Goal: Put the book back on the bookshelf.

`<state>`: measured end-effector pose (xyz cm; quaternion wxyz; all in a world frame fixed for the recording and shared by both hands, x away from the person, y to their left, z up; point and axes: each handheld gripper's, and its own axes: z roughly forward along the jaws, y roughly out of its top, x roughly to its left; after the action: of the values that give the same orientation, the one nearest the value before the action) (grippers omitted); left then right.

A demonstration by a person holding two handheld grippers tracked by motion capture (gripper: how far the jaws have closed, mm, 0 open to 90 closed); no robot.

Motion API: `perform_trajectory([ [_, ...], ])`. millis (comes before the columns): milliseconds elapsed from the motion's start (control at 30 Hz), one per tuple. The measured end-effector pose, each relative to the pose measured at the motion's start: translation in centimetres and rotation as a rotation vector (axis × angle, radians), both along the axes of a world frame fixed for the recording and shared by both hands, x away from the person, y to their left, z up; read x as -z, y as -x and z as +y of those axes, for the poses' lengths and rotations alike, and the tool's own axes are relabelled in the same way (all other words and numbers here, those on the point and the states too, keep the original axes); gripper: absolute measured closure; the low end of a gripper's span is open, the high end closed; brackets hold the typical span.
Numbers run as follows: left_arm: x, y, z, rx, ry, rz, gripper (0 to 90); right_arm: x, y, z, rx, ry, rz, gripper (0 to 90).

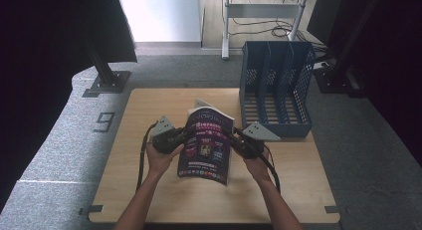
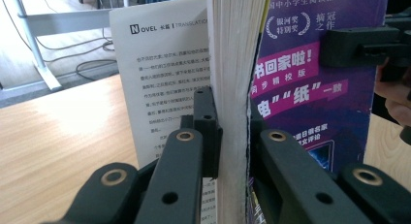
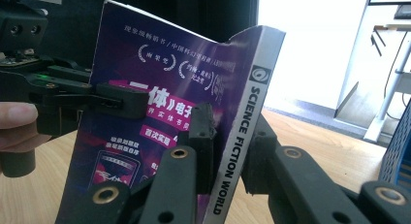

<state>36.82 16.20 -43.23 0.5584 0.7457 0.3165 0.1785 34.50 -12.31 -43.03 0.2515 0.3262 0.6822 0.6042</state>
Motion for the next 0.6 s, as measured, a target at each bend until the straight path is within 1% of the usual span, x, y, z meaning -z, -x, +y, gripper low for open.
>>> perform_trajectory([
  [200, 0.09, -0.47, 0.10, -0.009, 0.017, -0.003, 83.8, -0.29, -0.35, 0.17, 0.000, 0.011, -0.018, 77.3],
  [333, -0.20, -0.72, 0.01, -0.009, 0.013, -0.005, 83.8, -0.31, -0.74, 0.17, 0.003, 0.011, -0.028, 77.4],
  [433, -0.40, -0.79, -0.11, -0.007, 0.008, -0.010, 83.7, -0.33, -0.90, -0.01, 0.006, 0.007, -0.035, 77.7],
  [600, -0.35, -0.51, -0.13, -0.005, 0.014, -0.016, 83.7, -0.26, -0.78, -0.21, 0.008, 0.004, -0.044, 77.9],
])
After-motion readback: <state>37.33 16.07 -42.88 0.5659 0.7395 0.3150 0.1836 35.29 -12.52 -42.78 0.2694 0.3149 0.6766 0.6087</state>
